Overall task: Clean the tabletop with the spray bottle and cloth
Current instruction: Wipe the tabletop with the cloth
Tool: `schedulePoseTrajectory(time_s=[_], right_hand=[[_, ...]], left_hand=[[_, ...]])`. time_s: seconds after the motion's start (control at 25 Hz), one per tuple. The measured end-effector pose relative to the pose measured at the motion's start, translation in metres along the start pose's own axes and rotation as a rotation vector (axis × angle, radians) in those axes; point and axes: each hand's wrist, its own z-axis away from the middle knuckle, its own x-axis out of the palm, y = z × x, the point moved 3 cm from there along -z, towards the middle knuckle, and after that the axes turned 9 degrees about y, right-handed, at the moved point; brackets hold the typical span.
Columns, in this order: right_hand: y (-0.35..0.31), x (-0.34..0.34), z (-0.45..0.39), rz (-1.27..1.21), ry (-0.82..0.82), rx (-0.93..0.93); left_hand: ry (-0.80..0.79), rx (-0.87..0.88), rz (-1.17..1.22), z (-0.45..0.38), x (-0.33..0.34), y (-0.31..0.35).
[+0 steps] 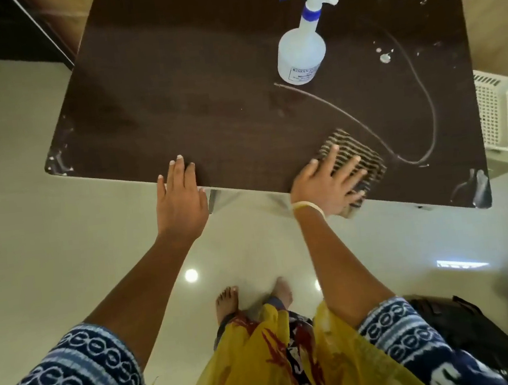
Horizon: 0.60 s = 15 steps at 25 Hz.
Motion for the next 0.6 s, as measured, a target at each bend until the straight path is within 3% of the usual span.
schedulePoseTrajectory(time_s=[0.32, 0.48, 0.6], right_hand=[[-0.123, 0.047, 0.145, -0.071, -0.278, -0.881], [-0.115, 0.043, 0.145, -0.396, -0.270, -0.902], [-0.096, 0.030, 0.139, -0.464, -0.201, -0.938]], left_hand=[[-0.027, 0.017, -0.039, 0.020, 0.006, -0.058], [0.011, 0.084, 0.064, 0.023, -0.002, -0.064], [0.033, 0.095, 0.191, 0.018, -0.011, -0.062]])
